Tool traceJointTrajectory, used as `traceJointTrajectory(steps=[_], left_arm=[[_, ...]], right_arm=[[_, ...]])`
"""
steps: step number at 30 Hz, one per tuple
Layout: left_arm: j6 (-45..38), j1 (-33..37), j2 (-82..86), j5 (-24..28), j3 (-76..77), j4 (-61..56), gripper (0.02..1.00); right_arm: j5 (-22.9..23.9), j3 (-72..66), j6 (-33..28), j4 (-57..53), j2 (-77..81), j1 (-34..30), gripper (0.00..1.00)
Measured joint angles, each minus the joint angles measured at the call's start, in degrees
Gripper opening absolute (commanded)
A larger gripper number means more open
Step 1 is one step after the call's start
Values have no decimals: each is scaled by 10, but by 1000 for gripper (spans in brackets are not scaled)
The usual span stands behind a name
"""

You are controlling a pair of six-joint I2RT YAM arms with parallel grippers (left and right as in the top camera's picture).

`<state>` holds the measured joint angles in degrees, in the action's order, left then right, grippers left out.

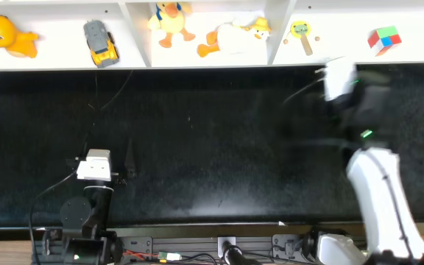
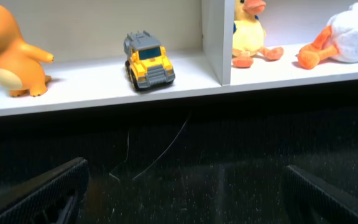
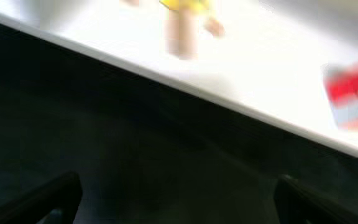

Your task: Store Toys

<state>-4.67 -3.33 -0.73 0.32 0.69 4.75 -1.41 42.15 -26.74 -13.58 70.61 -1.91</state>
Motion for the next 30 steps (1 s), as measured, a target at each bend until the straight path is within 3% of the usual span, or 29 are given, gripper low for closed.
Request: traceJointTrajectory(steps=[5, 12, 21, 30], left_arm=[[0, 0, 0, 0, 0, 0, 998], [0, 0, 0, 0, 0, 0, 998], [0, 0, 0, -2, 0, 0, 998], [0, 0, 0, -2, 0, 0, 998]], right_arm=[[23, -130, 74, 95, -135, 93, 996], [33, -265, 193, 120, -316, 103, 996], [33, -365, 229, 110, -506, 91, 993], [33, -411, 236, 87, -600, 91, 996]])
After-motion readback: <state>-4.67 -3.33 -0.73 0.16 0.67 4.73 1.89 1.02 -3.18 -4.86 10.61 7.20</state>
